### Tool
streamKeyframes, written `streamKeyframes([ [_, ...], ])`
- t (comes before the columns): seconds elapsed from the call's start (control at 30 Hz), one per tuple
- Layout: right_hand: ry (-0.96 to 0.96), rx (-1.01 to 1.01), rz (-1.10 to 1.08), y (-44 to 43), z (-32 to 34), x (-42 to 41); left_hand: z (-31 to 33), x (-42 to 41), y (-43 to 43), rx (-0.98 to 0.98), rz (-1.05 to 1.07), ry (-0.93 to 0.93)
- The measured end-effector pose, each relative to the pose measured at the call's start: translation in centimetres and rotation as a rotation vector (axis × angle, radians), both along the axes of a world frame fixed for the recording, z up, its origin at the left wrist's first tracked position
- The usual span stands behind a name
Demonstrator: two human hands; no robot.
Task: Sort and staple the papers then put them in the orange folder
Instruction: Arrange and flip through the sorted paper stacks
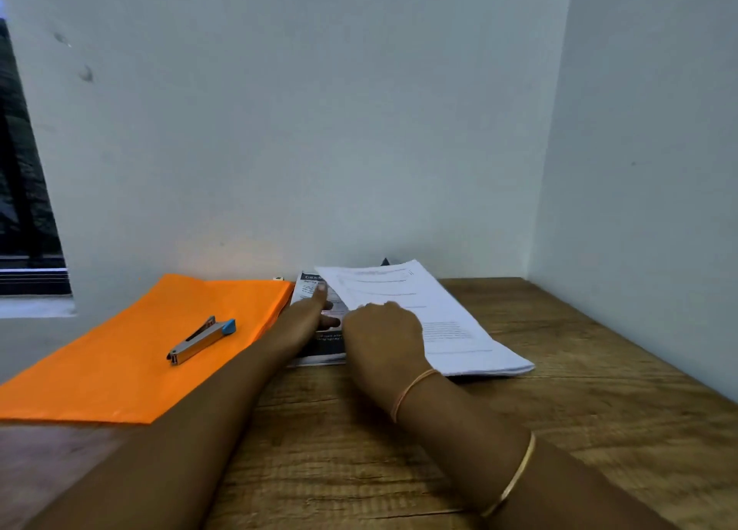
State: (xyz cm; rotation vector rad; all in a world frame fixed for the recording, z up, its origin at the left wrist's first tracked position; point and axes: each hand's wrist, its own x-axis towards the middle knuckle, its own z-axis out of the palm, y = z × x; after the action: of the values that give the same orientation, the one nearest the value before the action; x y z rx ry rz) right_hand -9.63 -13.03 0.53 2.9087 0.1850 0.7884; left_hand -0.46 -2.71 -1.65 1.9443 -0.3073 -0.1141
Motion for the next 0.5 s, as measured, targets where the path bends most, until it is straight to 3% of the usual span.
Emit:
streamKeyframes([
  [0.07,0.097,0.080,0.054,0.3,-0.5,0.0,0.6,-0.4,-0.4,-0.071,0.016,0.043],
  [0.23,0.285,0.365,0.086,-0.2,0.5,0.1,0.1,-0.8,-1.2,0.089,0.087,-0.019],
  [0.4,0.174,0.639,-0.046,-4.8,0.5,2.9,-0.3,-0.4,-1.0,-0.183,0.142,0.139],
  [0.5,0.099,0.629,-0.242,-8.1,0.1,3.8,-0.2,-0.1,-0.9,-0.267,0.165,0.207],
])
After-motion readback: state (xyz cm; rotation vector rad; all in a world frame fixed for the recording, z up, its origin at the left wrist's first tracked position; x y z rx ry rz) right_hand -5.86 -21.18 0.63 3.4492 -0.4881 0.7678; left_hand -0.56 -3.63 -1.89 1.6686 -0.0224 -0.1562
